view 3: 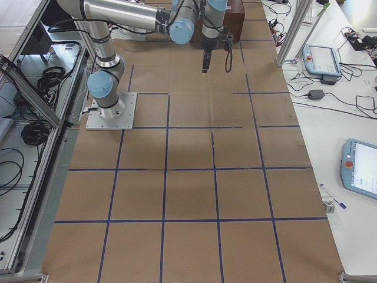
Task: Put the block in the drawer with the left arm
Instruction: 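Pull the drawer open away from the cabinet with the left gripper, then release the handle and move the left gripper above the yellow cube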
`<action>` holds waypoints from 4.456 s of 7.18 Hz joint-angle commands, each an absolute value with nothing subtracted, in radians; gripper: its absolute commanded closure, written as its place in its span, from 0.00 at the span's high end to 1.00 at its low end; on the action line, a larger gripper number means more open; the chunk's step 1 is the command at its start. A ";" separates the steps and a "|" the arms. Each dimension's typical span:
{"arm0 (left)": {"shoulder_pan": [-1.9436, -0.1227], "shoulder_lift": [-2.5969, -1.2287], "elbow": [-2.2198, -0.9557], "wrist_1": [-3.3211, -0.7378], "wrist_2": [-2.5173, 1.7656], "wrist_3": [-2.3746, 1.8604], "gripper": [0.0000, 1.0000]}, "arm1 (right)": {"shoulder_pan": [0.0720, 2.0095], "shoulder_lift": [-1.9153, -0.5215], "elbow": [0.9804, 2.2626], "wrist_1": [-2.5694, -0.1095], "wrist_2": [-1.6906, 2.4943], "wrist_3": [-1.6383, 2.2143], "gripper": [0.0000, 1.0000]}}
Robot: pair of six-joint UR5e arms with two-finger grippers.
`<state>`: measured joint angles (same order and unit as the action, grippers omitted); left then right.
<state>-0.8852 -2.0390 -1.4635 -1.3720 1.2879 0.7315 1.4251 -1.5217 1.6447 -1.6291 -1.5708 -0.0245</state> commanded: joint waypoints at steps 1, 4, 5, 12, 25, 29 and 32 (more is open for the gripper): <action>-0.876 -2.065 -1.421 -1.379 1.292 0.745 0.99 | 1.425 -1.522 1.644 -1.629 -1.571 -0.025 1.00; -0.859 -2.069 -1.419 -1.378 1.296 0.755 0.99 | 1.425 -1.522 1.646 -1.629 -1.571 -0.025 1.00; -0.859 -2.071 -1.419 -1.373 1.317 0.761 0.99 | 1.425 -1.522 1.646 -1.629 -1.571 -0.025 1.00; -0.819 -2.086 -1.384 -1.370 1.362 0.805 0.99 | 1.425 -1.522 1.646 -1.629 -1.571 -0.025 1.00; -0.819 -2.222 -1.027 -1.400 1.456 0.825 0.99 | 1.425 -1.522 1.646 -1.629 -1.571 -0.025 1.00; -0.782 -2.466 -0.662 -1.549 1.482 0.848 0.99 | 1.425 -1.522 1.646 -1.629 -1.571 -0.025 1.00; -0.781 -2.626 -0.427 -1.636 1.482 0.868 0.99 | 1.425 -1.522 1.644 -1.629 -1.571 -0.025 1.00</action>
<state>-0.7816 -2.5589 -0.5218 -1.6027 1.4822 0.8612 1.4251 -1.5217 1.6447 -1.6291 -1.5708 -0.0246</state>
